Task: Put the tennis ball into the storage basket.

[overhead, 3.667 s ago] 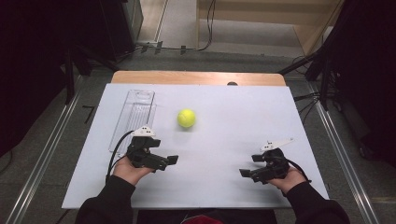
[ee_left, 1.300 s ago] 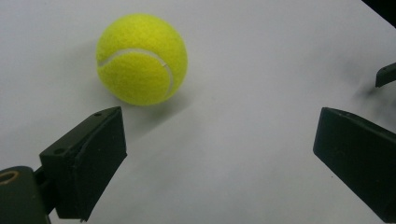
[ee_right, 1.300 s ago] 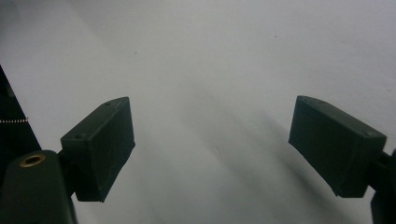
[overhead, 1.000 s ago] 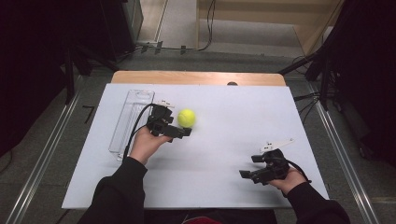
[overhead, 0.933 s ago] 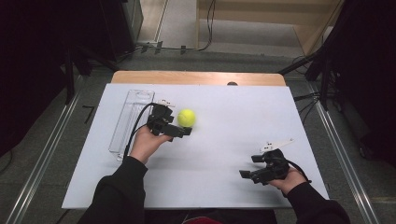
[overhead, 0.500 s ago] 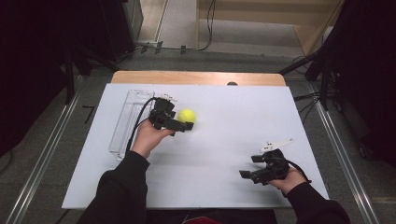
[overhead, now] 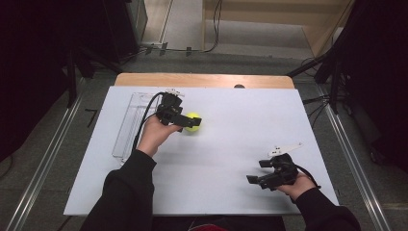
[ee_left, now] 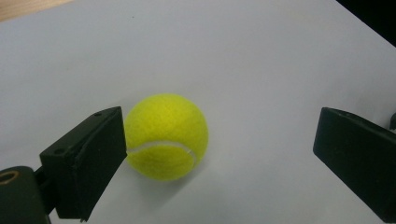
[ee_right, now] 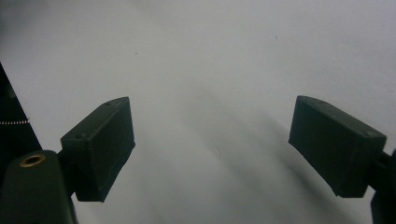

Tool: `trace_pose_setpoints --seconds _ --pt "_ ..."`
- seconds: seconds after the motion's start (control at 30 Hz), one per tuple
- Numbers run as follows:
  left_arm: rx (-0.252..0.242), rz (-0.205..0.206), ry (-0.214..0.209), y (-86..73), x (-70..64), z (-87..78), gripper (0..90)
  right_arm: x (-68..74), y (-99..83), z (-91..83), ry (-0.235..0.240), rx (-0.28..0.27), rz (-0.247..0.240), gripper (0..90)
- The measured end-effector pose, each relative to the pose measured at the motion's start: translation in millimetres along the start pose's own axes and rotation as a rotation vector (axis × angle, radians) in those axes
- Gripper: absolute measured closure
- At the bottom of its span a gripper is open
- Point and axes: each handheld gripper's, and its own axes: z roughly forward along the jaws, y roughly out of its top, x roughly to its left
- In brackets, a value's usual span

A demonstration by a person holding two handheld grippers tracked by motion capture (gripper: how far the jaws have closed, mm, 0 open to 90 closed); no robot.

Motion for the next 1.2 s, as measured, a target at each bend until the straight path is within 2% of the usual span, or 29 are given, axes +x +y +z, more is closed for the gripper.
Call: trace_pose_setpoints --seconds 0.2,0.3,0.5,0.6,0.8,0.83,0.9,1.0,1.2 --pt "-0.010 0.005 0.007 9.0 1.7 1.6 3.4 -0.4 0.1 0.7 0.003 0.000 0.003 12.3" --pt "-0.007 0.015 0.002 16.4 2.8 2.8 3.4 -2.3 -0.2 0.6 0.000 -0.002 0.009 12.3" --pt "-0.012 0.011 -0.006 26.3 5.3 6.8 3.4 -2.9 -0.3 0.3 -0.003 -0.003 0.007 12.3" --pt "-0.019 0.015 0.016 29.6 5.7 12.9 3.4 -2.9 -0.1 0.3 -0.003 -0.003 0.006 12.3" --pt "-0.023 0.018 0.026 28.8 5.4 22.6 5.7 -3.3 0.1 1.1 -0.007 -0.003 0.011 12.3" --pt "-0.022 0.025 0.043 28.1 5.1 24.3 5.7 -3.4 0.1 1.2 -0.007 -0.004 0.010 12.3" --pt "-0.021 0.026 0.050 27.5 4.7 25.9 5.7 -3.3 0.0 1.0 -0.008 -0.004 0.011 12.3" --pt "-0.020 0.024 0.037 26.6 5.1 28.0 5.7 -3.3 0.0 0.8 -0.010 -0.004 0.013 12.3" --pt "-0.018 0.009 0.043 22.3 7.6 31.9 5.7 -2.6 0.3 0.8 -0.010 -0.006 0.013 12.3"
